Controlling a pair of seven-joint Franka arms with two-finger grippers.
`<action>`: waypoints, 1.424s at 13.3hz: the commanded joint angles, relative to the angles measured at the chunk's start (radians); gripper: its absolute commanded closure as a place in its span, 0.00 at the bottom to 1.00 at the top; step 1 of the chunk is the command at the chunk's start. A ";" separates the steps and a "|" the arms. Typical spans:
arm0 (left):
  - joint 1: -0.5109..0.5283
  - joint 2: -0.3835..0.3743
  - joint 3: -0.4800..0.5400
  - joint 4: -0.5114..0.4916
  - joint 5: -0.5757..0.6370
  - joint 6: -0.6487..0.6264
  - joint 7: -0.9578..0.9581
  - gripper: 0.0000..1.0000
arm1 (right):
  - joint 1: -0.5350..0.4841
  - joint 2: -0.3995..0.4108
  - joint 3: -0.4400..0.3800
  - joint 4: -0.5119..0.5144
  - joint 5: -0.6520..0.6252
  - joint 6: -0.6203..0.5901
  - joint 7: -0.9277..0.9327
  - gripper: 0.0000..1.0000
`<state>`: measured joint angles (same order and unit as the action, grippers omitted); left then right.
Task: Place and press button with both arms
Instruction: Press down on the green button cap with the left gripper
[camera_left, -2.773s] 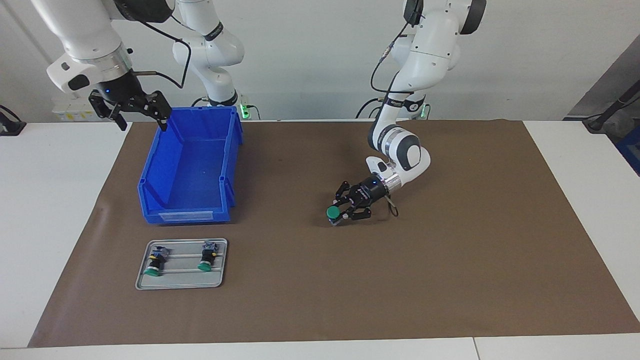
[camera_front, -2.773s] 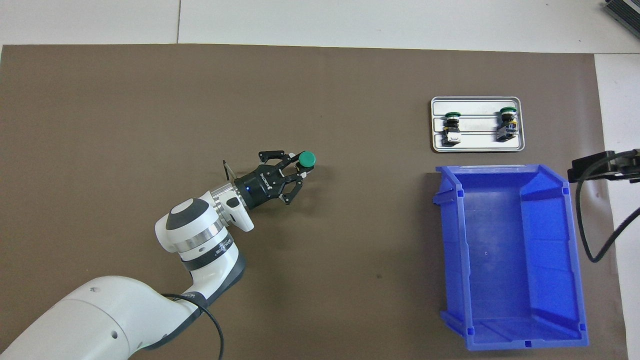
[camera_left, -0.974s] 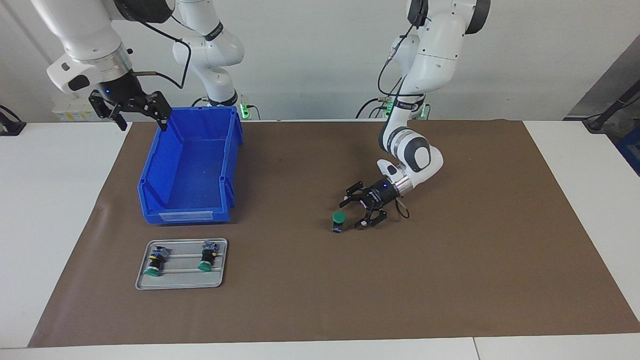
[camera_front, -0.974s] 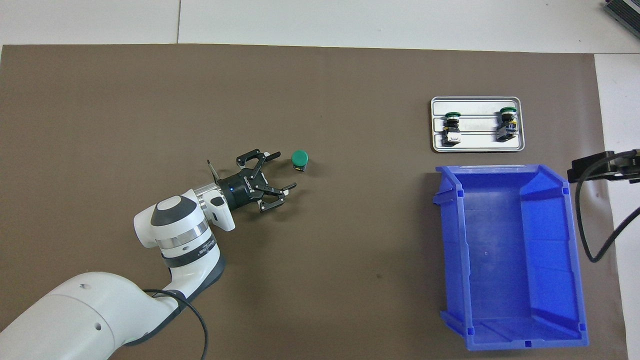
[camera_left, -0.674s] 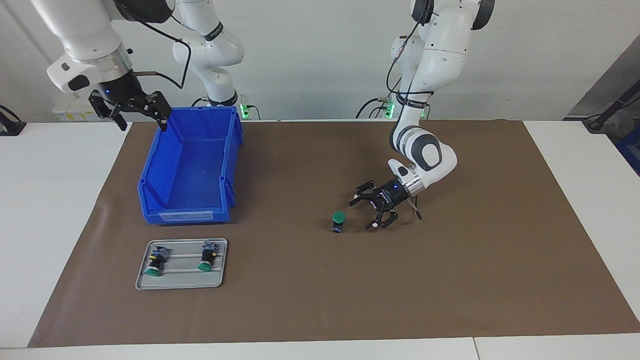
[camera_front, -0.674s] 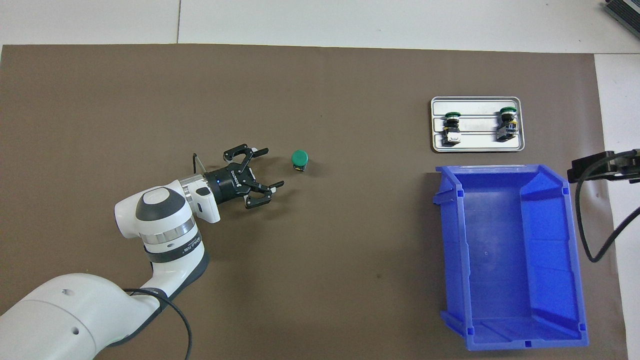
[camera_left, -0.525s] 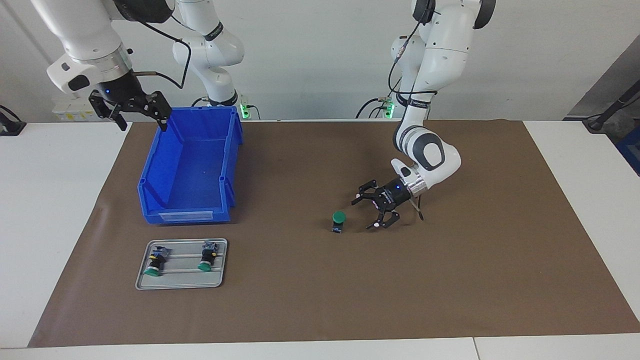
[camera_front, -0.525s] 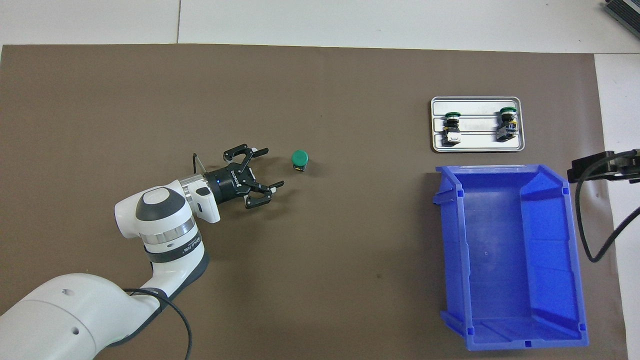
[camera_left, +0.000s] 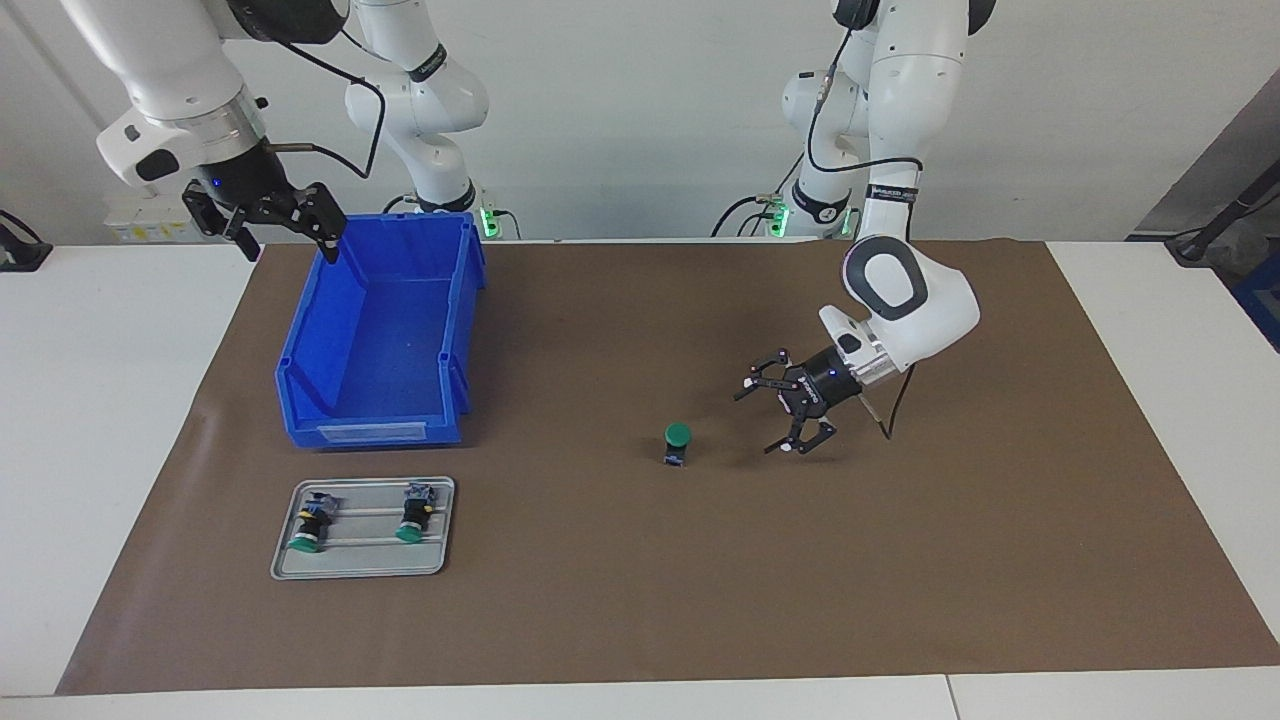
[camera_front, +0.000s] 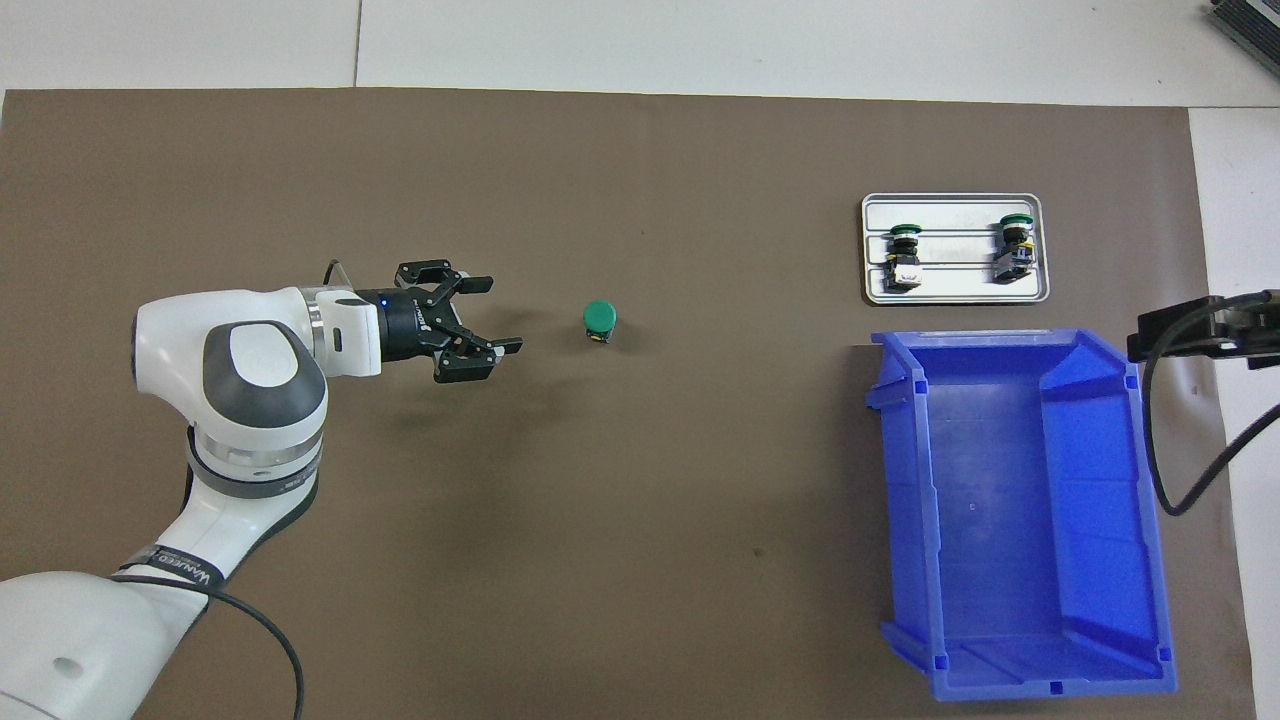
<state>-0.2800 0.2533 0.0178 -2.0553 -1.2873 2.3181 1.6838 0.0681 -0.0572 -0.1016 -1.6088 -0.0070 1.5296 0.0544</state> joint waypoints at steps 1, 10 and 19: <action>-0.013 -0.045 -0.001 0.036 0.222 0.024 -0.310 0.19 | -0.011 -0.007 -0.003 -0.003 0.024 0.006 0.007 0.00; -0.139 -0.003 -0.007 0.247 0.885 -0.042 -1.243 1.00 | -0.008 -0.010 -0.003 -0.010 -0.026 0.011 -0.036 0.00; -0.312 0.124 -0.002 0.331 1.109 0.007 -1.639 1.00 | -0.008 -0.010 -0.001 -0.011 -0.039 0.023 -0.056 0.00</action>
<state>-0.5681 0.3035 -0.0043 -1.8108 -0.2125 2.3265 0.0799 0.0679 -0.0572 -0.1048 -1.6085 -0.0324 1.5394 0.0277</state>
